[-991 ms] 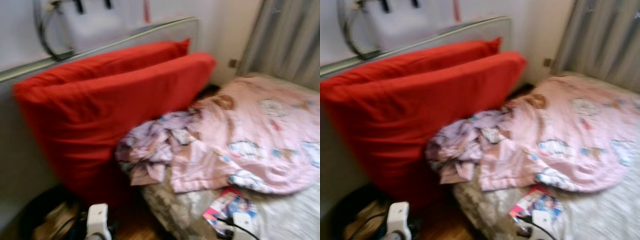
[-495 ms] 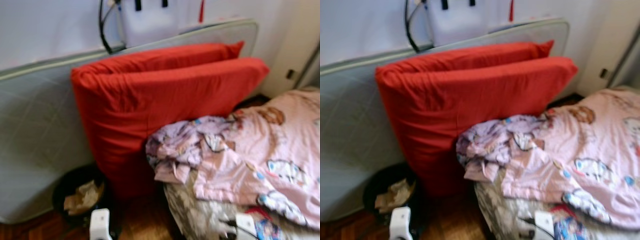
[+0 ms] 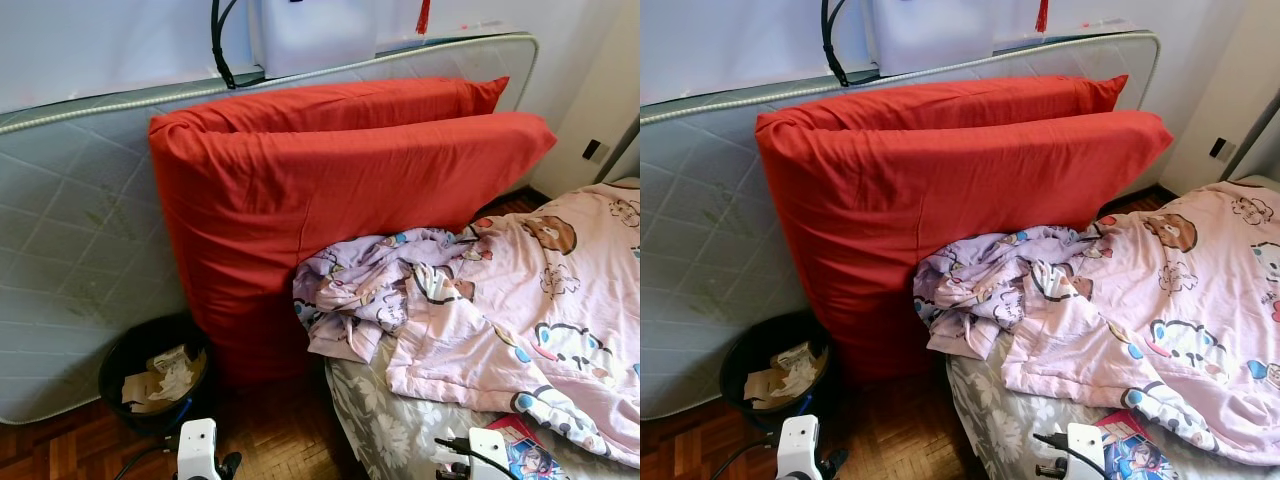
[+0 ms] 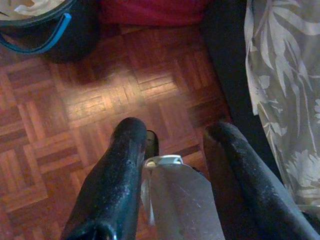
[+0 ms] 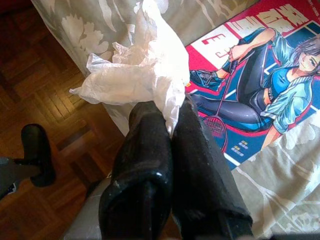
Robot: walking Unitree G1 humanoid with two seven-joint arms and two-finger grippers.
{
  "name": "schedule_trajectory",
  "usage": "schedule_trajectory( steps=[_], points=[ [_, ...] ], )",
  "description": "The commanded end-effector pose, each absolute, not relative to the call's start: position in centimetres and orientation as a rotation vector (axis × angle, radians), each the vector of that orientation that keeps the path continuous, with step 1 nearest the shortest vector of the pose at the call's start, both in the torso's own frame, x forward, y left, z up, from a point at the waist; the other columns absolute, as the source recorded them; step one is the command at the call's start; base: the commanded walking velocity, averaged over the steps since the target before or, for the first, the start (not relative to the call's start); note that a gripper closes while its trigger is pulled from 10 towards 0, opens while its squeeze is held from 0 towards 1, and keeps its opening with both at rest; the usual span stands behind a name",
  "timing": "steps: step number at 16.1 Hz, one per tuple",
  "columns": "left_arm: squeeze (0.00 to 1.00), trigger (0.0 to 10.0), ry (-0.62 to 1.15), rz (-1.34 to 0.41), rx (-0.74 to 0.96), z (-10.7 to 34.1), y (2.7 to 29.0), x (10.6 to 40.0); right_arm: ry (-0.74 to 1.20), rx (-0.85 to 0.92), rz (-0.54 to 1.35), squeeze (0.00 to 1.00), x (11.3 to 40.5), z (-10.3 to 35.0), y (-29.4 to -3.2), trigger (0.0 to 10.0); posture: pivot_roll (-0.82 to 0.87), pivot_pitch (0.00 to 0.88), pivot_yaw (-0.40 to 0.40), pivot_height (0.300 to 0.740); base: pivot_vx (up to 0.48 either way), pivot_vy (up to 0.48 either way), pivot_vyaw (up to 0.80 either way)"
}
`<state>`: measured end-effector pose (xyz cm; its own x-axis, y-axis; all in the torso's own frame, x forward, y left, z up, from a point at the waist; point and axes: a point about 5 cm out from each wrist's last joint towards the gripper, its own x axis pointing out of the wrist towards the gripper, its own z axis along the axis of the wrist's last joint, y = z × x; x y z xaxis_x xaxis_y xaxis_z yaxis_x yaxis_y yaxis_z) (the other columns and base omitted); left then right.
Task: Clean up the room
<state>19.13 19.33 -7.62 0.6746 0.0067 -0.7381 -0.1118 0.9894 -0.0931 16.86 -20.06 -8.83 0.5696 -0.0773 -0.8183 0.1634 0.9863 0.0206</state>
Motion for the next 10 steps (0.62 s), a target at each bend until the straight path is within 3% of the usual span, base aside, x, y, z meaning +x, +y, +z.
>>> schedule_trajectory(
  steps=[1,10],
  points=[
    [0.00,10.0,0.848,0.067,-0.121,-7.75,19.50,18.93,0.967,0.103,-0.147,0.00,16.61,-8.97,-19.97,10.0,-0.01,0.026,-0.026,0.740,0.000,0.341,0.00],
    [0.00,10.0,0.846,0.068,-0.118,-7.75,19.53,18.90,0.967,0.099,-0.139,0.00,16.66,-8.98,-19.76,10.0,0.00,0.013,-0.017,0.740,0.000,0.351,0.00]
  ],
)
